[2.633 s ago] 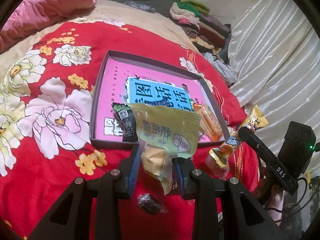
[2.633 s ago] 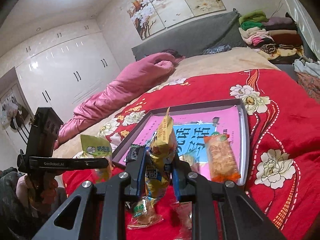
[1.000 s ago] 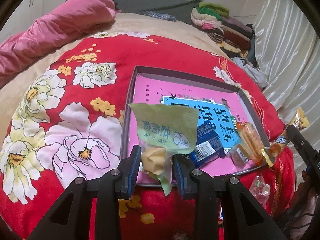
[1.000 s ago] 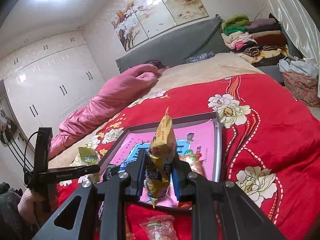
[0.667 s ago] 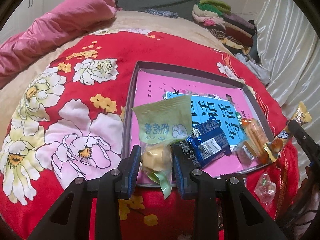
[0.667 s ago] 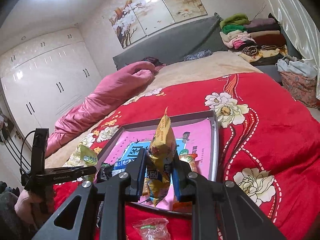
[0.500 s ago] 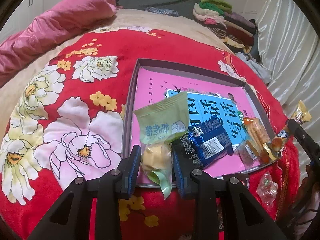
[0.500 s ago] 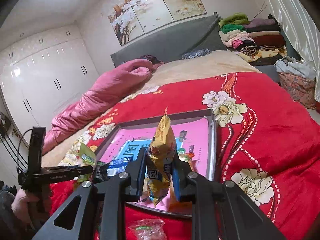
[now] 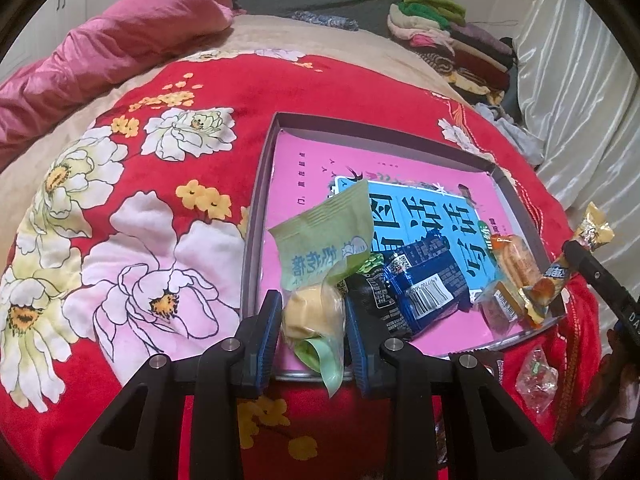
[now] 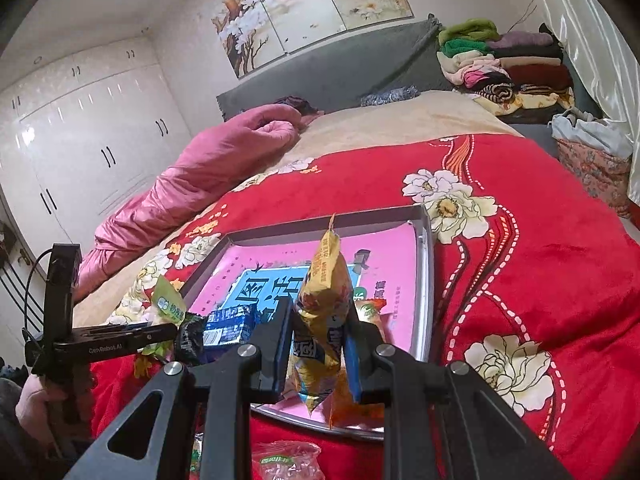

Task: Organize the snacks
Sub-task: 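Carry the green-labelled bag and yellow chip bag over the tray with both grippers, then open the right gripper to drop the yellow chip bag while the left gripper releases the green-labelled bag, then lift both open grippers away from the tray toward the loose snacks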

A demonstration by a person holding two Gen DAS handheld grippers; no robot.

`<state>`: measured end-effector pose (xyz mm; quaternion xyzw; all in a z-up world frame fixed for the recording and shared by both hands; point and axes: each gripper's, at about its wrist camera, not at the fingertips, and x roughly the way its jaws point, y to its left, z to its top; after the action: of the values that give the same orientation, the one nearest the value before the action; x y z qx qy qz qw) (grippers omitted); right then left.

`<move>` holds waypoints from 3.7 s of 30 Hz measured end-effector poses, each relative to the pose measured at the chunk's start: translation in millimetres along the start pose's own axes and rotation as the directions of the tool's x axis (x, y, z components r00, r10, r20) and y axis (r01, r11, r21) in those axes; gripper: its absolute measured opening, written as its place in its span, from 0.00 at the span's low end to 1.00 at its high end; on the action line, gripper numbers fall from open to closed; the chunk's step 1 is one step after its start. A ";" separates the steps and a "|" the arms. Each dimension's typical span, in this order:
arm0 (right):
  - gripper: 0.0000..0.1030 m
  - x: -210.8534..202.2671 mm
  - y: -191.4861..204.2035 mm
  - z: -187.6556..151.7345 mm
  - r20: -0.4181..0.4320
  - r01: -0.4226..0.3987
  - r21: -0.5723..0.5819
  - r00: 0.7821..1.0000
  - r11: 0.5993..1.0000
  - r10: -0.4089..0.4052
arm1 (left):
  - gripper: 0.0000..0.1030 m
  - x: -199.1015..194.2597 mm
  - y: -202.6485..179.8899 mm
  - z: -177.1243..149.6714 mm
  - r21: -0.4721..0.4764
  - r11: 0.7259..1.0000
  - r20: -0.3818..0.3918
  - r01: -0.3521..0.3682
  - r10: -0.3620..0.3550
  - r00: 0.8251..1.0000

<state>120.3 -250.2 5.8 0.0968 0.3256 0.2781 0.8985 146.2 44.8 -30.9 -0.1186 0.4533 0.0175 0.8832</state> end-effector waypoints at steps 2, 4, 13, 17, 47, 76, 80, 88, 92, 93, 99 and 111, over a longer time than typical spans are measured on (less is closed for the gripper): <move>0.23 2.2 -0.4 -0.2 -0.008 -0.001 0.003 1.000 1.000 0.001 | 0.32 0.3 -1.1 0.2 0.004 1.000 0.000 0.001 -0.001 1.000; 0.23 4.5 -1.3 -0.7 -0.015 -0.002 0.006 1.000 1.000 0.002 | 0.32 0.3 -2.3 0.0 0.007 1.000 0.001 0.002 -0.002 1.000; 0.23 11.1 1.3 -1.4 -0.040 -0.007 0.002 0.999 1.000 0.007 | 0.32 0.3 -8.2 -2.1 0.025 1.000 -0.001 0.012 -0.012 1.000; 0.23 13.5 4.0 -1.6 -0.045 -0.016 -0.006 0.999 1.000 0.016 | 0.32 -0.2 -10.4 -2.3 0.029 0.999 -0.003 0.016 -0.016 1.000; 0.24 24.7 -1.3 -4.1 -0.075 -0.002 0.015 0.997 1.000 0.003 | 0.32 0.0 -27.6 -8.8 0.082 0.996 -0.019 0.033 -0.031 0.999; 0.39 4.4 -17.2 1.2 -0.006 0.033 0.082 0.999 0.996 -0.033 | 0.34 -2.6 -18.5 -8.0 0.074 0.997 0.006 -0.022 0.021 1.000; 0.42 -0.5 -17.3 1.9 0.013 0.041 0.087 0.999 0.995 -0.042 | 0.35 -4.0 -16.9 -7.4 0.069 0.997 0.009 -0.022 0.022 1.000; 0.50 -8.3 -22.8 4.1 0.043 0.046 0.108 0.998 0.993 -0.051 | 0.44 -7.8 -16.3 -6.7 0.057 0.998 0.007 0.008 -0.008 1.000; 0.55 -11.7 -21.5 4.7 0.060 0.050 0.104 0.997 0.993 -0.057 | 0.47 -11.5 -18.0 -6.8 0.063 0.998 0.007 0.014 -0.015 1.000; 0.55 -12.5 -20.9 5.1 0.064 0.051 0.100 0.996 0.994 -0.057 | 0.49 -12.1 -18.2 -6.8 0.062 0.998 0.006 0.018 -0.019 1.000; 0.58 -14.8 -14.9 6.7 0.077 0.056 0.074 0.995 0.996 -0.062 | 0.55 -14.1 -18.6 -7.0 0.060 0.998 0.005 0.028 -0.029 1.000; 0.62 -16.8 -13.4 7.4 0.082 0.051 0.072 0.995 0.996 -0.057 | 0.72 -28.2 -19.7 -6.4 0.053 0.997 0.024 0.050 -0.051 0.998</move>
<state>120.3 -270.7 15.7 0.1312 0.2995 0.2378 0.9146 127.3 26.4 -8.0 -0.1066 0.4394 -0.0152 0.8918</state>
